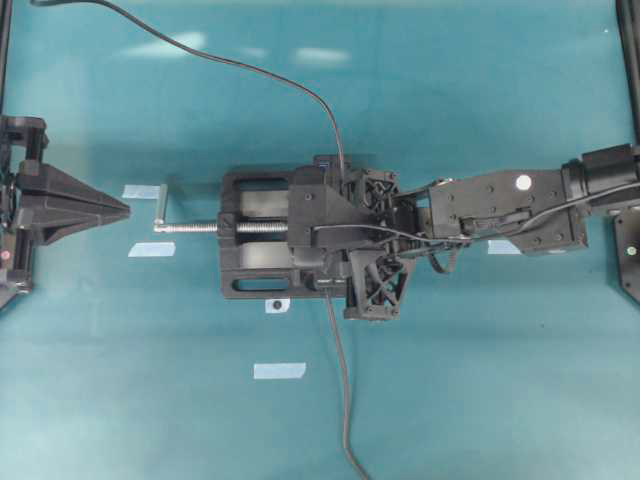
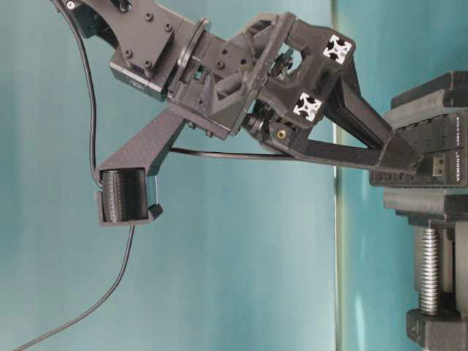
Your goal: Insert the USB into the front port of the fixed hub.
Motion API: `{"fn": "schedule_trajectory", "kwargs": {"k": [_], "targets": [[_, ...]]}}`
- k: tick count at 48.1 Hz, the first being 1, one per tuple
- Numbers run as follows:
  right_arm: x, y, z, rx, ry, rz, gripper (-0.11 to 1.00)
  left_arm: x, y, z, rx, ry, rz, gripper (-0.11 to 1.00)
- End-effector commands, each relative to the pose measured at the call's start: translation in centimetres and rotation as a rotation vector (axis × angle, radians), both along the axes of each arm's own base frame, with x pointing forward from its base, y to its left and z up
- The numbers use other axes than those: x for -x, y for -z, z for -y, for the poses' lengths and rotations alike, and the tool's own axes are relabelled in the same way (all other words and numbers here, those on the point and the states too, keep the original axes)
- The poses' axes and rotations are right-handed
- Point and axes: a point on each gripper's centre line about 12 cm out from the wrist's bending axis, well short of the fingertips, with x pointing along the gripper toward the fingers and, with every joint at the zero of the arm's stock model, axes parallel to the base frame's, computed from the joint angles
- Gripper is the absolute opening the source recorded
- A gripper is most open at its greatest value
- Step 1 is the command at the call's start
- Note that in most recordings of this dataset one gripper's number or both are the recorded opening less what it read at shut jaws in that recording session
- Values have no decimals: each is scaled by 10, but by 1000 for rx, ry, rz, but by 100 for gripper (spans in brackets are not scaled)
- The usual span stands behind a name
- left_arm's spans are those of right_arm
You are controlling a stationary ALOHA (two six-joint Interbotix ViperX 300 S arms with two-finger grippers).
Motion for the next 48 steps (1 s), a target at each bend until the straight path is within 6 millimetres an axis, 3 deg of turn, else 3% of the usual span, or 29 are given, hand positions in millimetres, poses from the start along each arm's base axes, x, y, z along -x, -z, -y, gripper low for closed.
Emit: {"fn": "schedule_trajectory", "kwargs": {"k": [1,48], "targets": [[-5,-11,-4,-8,1,32,8,-2,-6,0,-1,2,20,0],[-3,15,-6,-21,7,-44,8,-2,-6,0,-1,2,20,0]]}}
